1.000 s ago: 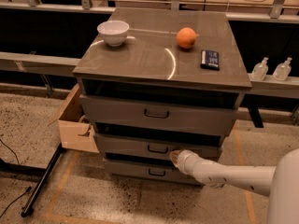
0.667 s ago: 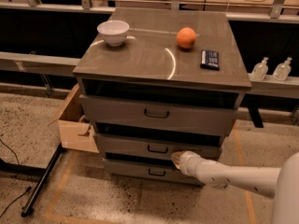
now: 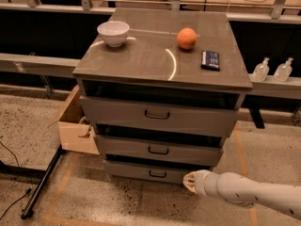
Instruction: Close middle drawer
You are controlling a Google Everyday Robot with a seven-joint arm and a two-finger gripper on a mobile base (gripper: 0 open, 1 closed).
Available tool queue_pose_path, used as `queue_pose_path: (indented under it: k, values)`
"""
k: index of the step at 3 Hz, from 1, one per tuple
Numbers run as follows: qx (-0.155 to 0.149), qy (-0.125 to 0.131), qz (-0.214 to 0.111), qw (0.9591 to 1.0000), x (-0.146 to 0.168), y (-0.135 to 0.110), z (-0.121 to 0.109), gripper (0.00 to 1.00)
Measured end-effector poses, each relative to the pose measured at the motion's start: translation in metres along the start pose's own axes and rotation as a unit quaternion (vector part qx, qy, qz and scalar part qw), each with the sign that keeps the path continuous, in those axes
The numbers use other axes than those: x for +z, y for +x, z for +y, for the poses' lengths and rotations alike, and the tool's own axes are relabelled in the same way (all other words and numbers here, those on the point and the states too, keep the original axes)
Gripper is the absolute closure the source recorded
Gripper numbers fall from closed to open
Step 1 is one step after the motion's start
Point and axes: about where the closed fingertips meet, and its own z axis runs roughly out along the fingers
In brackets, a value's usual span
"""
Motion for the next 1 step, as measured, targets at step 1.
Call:
queue_pose_path:
  k: [1]
  values:
    - [-0.002,-0.01,-0.003,0.9999,0.0002,-0.002,0.0061,0.82]
